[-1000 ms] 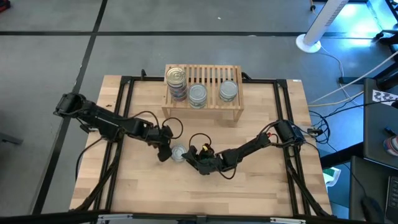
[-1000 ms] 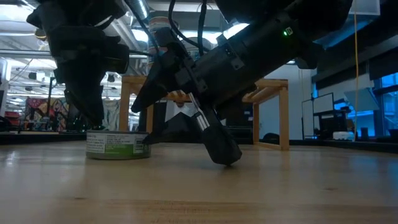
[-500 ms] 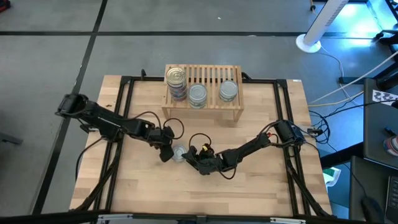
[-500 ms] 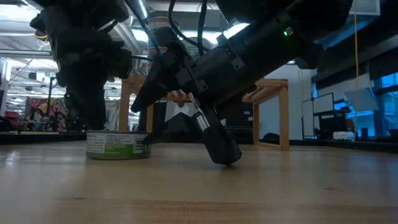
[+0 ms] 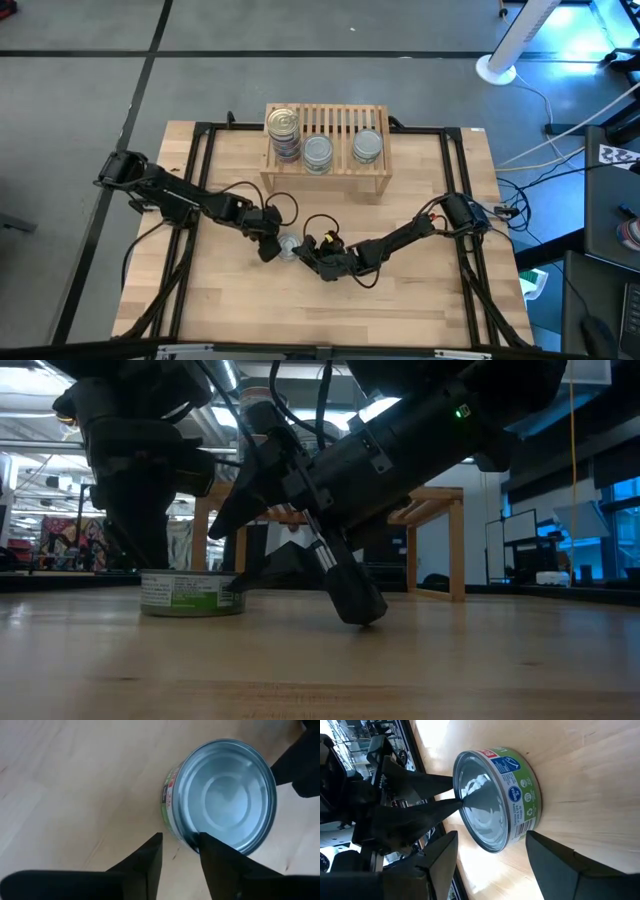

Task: Stack canned seafood by type on shelf
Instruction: Stack the green tuna can on top of the other green tuna can on the shelf

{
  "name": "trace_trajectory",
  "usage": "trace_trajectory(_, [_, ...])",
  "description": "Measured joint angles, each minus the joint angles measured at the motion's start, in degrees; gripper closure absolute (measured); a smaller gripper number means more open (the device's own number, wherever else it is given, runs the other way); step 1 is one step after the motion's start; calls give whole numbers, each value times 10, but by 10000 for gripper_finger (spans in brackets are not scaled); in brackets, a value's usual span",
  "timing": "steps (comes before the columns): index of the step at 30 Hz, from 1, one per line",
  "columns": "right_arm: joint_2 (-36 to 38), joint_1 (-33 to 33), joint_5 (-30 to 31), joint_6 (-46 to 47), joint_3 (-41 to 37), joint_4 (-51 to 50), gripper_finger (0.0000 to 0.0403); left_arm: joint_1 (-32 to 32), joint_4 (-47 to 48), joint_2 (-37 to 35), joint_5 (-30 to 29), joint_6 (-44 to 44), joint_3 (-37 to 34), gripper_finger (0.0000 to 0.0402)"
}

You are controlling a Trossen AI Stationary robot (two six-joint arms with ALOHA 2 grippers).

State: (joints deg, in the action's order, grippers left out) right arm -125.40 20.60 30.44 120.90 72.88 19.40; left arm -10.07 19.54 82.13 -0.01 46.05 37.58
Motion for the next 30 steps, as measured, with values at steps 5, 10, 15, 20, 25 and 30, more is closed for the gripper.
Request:
trace_trajectory(5, [0,0,0,-6,0,0,166,0,-1,0,2,-9,1,326])
trace_trajectory(10, [0,0,0,-13,0,0,166,0,0,0,1,-15,1,386])
trace_trajectory(15, [1,0,-26,-49,0,2,166,0,4,0,0,-28,0,396])
trace_trajectory(20, [2,0,-53,-74,0,1,166,0,4,0,1,-36,0,399])
trace_trajectory(25, [2,-2,-55,-74,0,1,166,4,4,1,4,-44,0,400])
trace_trajectory(30, [2,-2,-56,-74,0,1,166,25,4,1,12,-57,-1,401])
